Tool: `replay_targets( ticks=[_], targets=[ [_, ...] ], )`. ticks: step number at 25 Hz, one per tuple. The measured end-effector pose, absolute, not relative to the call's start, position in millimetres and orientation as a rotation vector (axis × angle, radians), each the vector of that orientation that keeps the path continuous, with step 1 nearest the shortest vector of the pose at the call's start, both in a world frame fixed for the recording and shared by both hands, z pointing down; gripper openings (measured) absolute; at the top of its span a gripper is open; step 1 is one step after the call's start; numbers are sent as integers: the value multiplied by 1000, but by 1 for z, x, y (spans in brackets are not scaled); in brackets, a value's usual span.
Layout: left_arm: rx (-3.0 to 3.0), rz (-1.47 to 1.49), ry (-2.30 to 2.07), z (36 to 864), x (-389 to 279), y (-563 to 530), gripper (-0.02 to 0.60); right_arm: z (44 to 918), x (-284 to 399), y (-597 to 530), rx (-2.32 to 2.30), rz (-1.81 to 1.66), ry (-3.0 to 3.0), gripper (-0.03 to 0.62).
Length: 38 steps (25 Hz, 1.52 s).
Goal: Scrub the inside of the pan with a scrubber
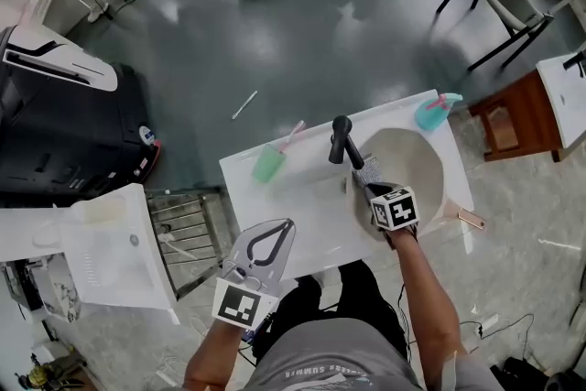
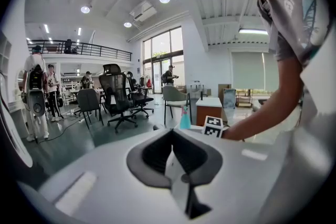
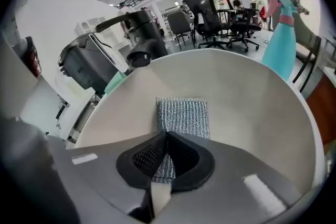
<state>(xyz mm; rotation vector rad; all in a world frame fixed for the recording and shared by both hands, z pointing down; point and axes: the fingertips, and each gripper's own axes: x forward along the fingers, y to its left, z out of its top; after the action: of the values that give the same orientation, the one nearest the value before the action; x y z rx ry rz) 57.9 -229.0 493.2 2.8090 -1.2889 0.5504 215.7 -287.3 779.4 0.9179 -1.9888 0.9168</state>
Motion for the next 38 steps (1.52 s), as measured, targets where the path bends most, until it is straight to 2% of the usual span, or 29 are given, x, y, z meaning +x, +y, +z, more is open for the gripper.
replay_targets(
  ticks=[9,15,19,23,28,32,38],
  targets=[
    [2796,527,-1285,492,54,-229,3,791,270,-246,842,891,-1814,17],
    [2817,564,-1255,494,60,-231,3,796,328,-275,1039,900,-1756,17],
    [2792,579,-1234,499,65,-233,3,797,341,-308,1124,912,-1774,17],
    [2814,581,-1214,498,73,-232,3,791,325,-337,1136,916,-1823,16],
    [2814,581,-1227,496,74,-230,3,785,270,-352,1040,902,-1922,15],
    [2796,593,-1252,498,66,-225,3,784,225,-333,919,861,-1971,14],
    [2742,559,-1300,500,54,-217,3,779,208,-281,772,864,-1981,14]
  ],
)
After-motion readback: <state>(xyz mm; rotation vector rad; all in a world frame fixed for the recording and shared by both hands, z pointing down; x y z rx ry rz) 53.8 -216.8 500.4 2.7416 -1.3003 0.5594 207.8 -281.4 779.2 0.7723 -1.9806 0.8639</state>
